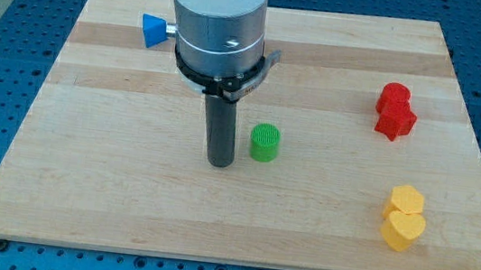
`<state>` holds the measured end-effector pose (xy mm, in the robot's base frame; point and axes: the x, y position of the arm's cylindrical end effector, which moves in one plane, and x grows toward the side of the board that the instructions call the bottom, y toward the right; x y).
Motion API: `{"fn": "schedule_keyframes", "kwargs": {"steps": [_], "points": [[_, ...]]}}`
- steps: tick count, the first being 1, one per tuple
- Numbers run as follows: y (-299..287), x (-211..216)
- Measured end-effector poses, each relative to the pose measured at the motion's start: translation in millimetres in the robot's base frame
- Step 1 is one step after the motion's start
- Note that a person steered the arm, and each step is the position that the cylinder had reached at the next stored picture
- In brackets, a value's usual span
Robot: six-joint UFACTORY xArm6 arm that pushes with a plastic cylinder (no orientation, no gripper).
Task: Slide the green circle towards the green star
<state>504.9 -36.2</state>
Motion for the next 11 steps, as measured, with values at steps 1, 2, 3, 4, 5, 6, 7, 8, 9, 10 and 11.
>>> {"fn": "schedule_keyframes", "kwargs": {"steps": [1, 2, 3, 4, 5, 6, 7, 8, 9, 10, 11], "points": [[36, 0], [61, 0], [65, 0], [65, -6], [65, -10], [65, -16], [65, -28], [65, -44], [65, -64], [65, -85], [65, -104]]}}
